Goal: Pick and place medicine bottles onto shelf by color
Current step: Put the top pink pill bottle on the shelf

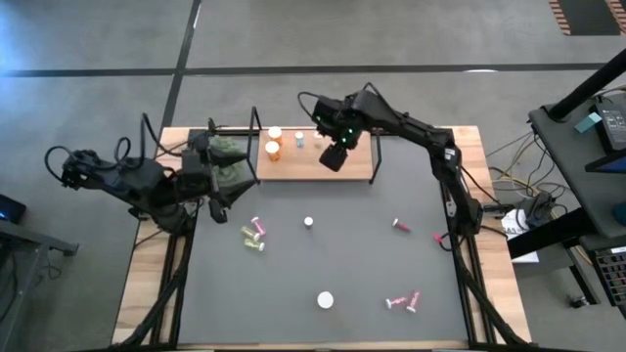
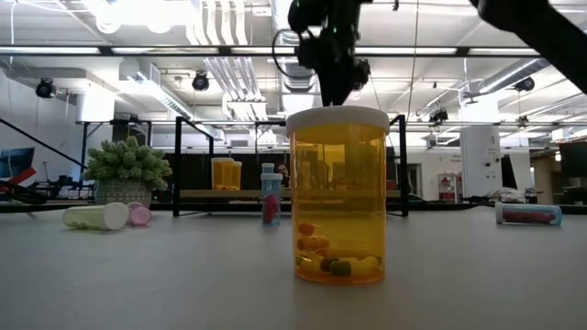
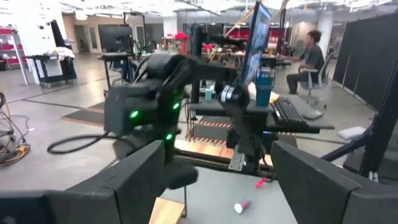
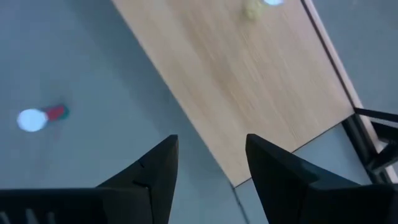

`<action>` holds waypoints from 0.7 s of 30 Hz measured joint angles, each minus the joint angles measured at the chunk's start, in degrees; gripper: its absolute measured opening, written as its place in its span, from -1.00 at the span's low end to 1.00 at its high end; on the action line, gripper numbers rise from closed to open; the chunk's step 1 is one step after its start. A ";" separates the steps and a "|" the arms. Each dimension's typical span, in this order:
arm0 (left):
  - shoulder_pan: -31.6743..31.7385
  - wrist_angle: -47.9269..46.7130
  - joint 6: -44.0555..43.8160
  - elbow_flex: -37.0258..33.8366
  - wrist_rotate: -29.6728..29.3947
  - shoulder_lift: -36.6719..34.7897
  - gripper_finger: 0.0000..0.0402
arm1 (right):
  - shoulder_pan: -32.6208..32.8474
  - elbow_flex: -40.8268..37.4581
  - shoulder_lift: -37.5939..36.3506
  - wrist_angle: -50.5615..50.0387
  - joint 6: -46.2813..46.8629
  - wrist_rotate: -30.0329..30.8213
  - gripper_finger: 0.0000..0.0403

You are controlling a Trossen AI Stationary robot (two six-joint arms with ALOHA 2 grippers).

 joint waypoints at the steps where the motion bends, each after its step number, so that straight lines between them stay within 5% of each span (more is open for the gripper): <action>1: 0.00 0.00 0.00 0.00 0.02 0.37 0.39 | 0.88 0.00 -0.73 -0.17 0.61 0.68 -0.12; 9: 0.00 0.01 -4.09 0.00 -0.03 3.22 0.39 | 8.06 -0.59 -5.97 -1.48 7.04 9.02 -0.12; 21: 1.27 0.04 -27.67 0.00 -4.64 10.62 0.39 | 16.24 -9.40 -17.43 -1.45 10.41 9.13 -0.12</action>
